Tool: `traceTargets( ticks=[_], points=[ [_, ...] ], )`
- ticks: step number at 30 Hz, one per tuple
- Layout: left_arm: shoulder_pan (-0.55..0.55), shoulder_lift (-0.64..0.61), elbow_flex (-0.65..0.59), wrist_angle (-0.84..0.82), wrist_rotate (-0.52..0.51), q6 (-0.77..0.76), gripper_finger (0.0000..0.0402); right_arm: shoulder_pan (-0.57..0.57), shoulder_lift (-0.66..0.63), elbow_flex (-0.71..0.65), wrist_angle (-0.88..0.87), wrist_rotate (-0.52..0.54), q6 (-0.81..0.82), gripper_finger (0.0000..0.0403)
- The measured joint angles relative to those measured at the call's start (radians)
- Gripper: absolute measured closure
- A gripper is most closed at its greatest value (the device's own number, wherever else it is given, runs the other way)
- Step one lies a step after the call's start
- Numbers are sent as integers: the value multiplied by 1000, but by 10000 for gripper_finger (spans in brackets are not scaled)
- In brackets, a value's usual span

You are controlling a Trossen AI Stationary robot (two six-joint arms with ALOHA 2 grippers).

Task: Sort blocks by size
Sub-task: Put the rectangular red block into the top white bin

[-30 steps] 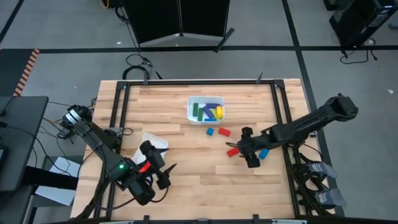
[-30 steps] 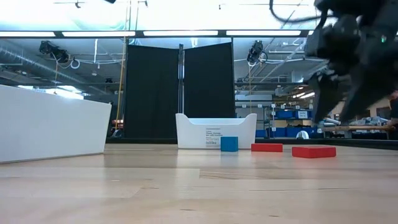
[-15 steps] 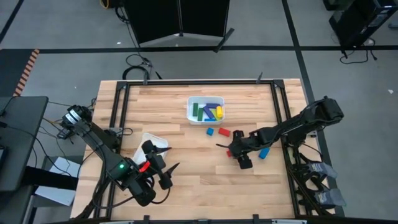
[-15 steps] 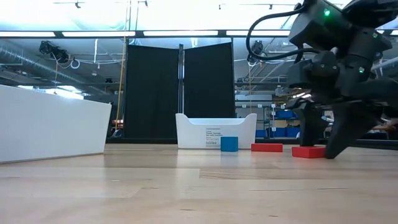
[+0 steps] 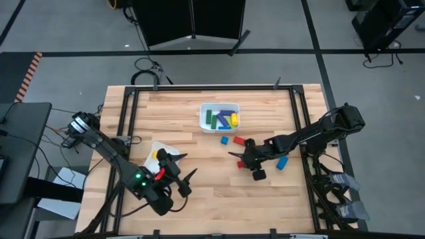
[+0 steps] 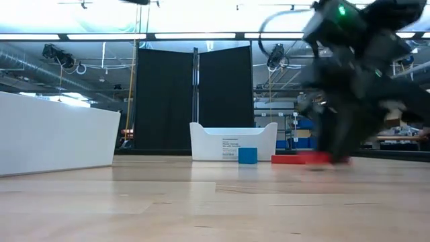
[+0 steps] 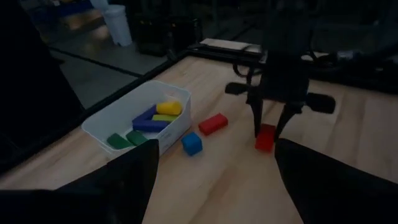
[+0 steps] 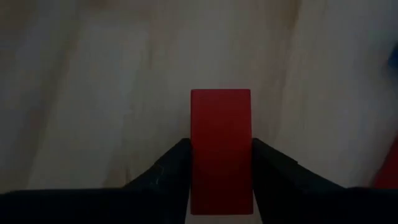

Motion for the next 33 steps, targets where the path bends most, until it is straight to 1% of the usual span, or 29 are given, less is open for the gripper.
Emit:
traceTargets(
  ticks=[7, 11, 12, 14, 16, 18, 22, 25, 28, 33],
  points=[
    [77, 18, -104, 322, 60, 137, 74, -13, -40, 176, 10, 13, -140, 261],
    [124, 60, -115, 389, 72, 186, 74, -64, -47, 285, 18, 152, -243, 261],
    [136, 71, -114, 392, 74, 198, 74, -86, -46, 304, 14, 169, -273, 259],
    [158, 95, -114, 405, 79, 207, 74, -144, -46, 331, 33, 168, -316, 245],
    [177, 119, -114, 412, 91, 206, 74, -219, -47, 339, 50, 135, -340, 233],
    [190, 144, -114, 435, 109, 204, 74, -303, -46, 333, 65, 78, -343, 232],
    [206, 184, -114, 478, 129, 171, 74, -460, -38, 306, 96, -36, -340, 255],
    [228, 207, -114, 496, 147, 126, 74, -537, -25, 292, 97, -107, -328, 261],
    [256, 234, -114, 523, 174, 120, 74, -576, -19, 264, 108, -143, -309, 235],
    [312, 282, -114, 576, 262, 127, 74, -595, -18, 235, 155, -146, -299, 160]
  ],
)
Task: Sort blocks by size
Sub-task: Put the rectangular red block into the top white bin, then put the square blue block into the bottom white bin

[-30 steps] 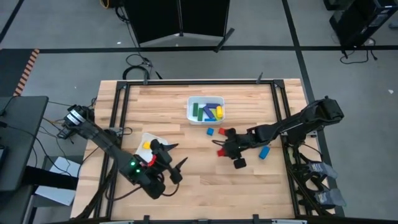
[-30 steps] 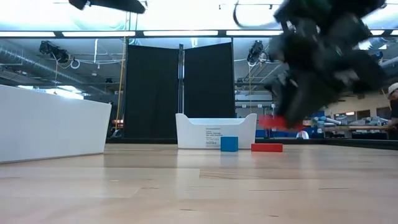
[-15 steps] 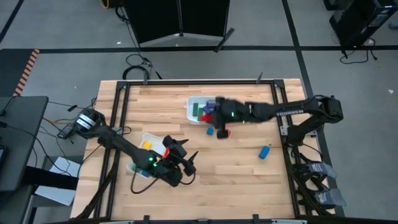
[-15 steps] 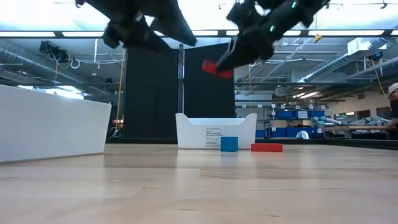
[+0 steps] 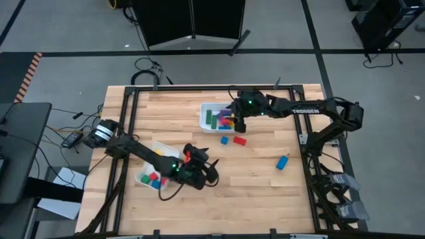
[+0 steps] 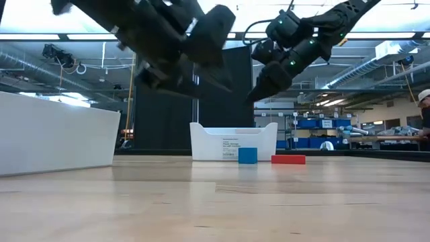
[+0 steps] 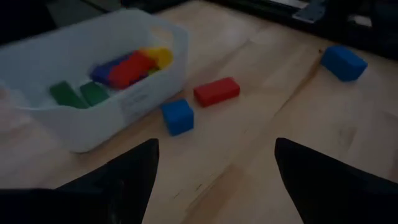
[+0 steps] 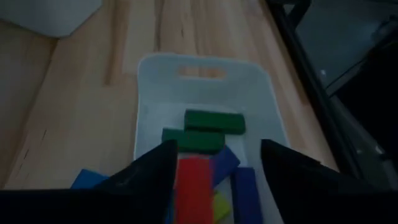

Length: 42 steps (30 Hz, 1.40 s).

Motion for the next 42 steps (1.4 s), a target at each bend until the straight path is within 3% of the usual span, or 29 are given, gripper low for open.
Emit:
traceTargets(
  ticks=[5, 11, 21, 25, 32, 42],
  points=[
    [53, 33, 8, 49, 91, 1, 74, -14, -8, -3, 29, -12, 10, 126],
    [82, 47, 8, 71, 101, 17, 74, 2, -74, -4, 48, -82, 12, 131],
    [146, 136, 11, 356, 320, 182, 74, 66, -355, -3, -53, -84, 12, 128],
    [149, 169, 12, 496, 338, 183, 74, 101, -466, -2, -133, -63, 20, 128],
    [176, 171, 11, 445, 301, 154, 75, 163, -589, -2, -213, 7, 37, 130],
    [204, 171, 42, 247, 237, 46, 92, 217, -601, -2, -228, 58, 38, 133]
  ],
)
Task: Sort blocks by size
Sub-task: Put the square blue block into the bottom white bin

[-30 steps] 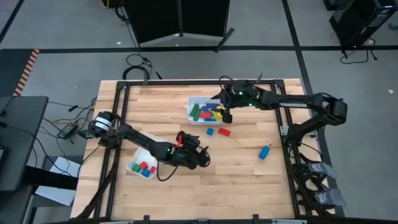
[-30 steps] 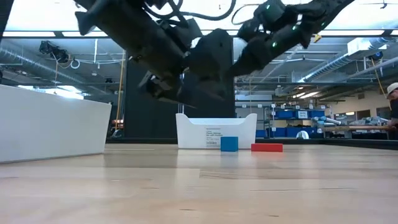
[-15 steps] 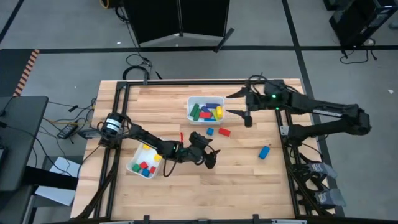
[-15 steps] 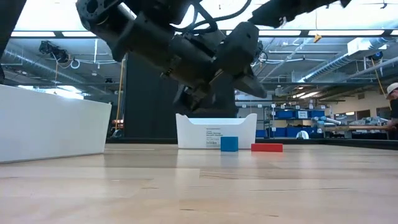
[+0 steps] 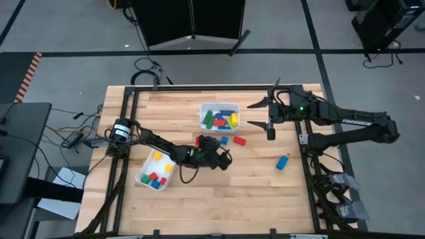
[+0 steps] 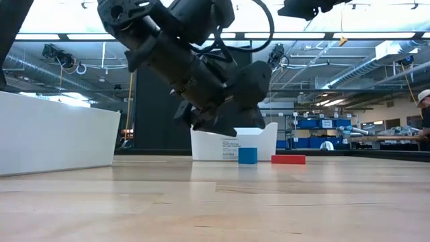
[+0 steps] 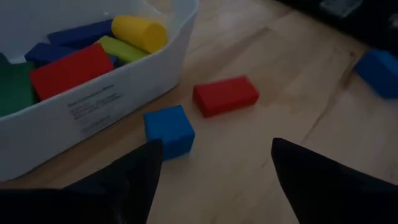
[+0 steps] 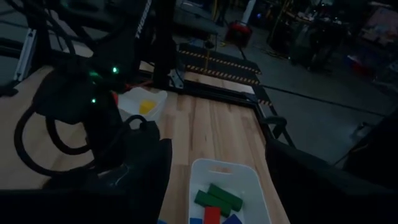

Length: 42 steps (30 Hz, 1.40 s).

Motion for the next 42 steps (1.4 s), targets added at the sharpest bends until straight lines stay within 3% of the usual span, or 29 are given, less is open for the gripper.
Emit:
traceTargets(
  ticks=[14, 23, 29, 42],
  points=[
    [35, 3, 87, -193, -18, -53, 104, 46, 12, 0, 19, 3, 8, 133],
    [38, 129, 152, -184, -10, -136, 104, 52, 12, 0, 38, 3, 36, 133],
    [38, 192, 199, -184, -58, -163, 104, 61, 12, 0, 40, 3, 50, 133],
    [40, 211, 201, -185, -130, -160, 104, 64, 12, 0, 58, 3, 57, 133]
  ],
)
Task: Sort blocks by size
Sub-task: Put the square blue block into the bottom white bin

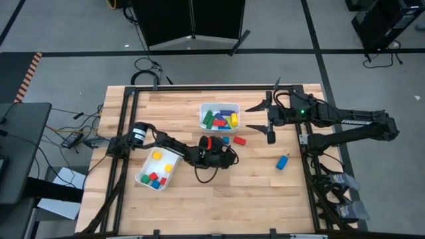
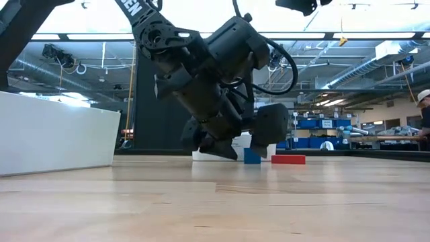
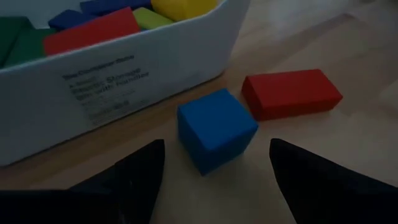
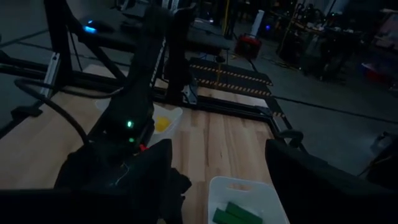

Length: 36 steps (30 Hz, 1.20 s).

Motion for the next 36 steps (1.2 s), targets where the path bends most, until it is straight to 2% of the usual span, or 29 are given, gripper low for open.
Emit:
traceTargets(
  ticks=[12, 22, 26, 33, 36],
  points=[
    [11, 50, 2, 92, -28, 10, 104, 0, 2, 0, 32, 0, 2, 135],
    [20, 55, 3, 85, -44, 9, 110, 3, 5, 0, 31, 17, 5, 135],
    [21, 55, 3, 72, -52, 8, 140, 3, 5, 0, 31, 18, 17, 136],
    [23, 56, 1, 52, -66, 8, 236, 3, 5, 0, 30, 18, 19, 137],
    [22, 56, 1, 49, -65, 11, 265, 3, 5, 0, 30, 18, 19, 138]
  ],
)
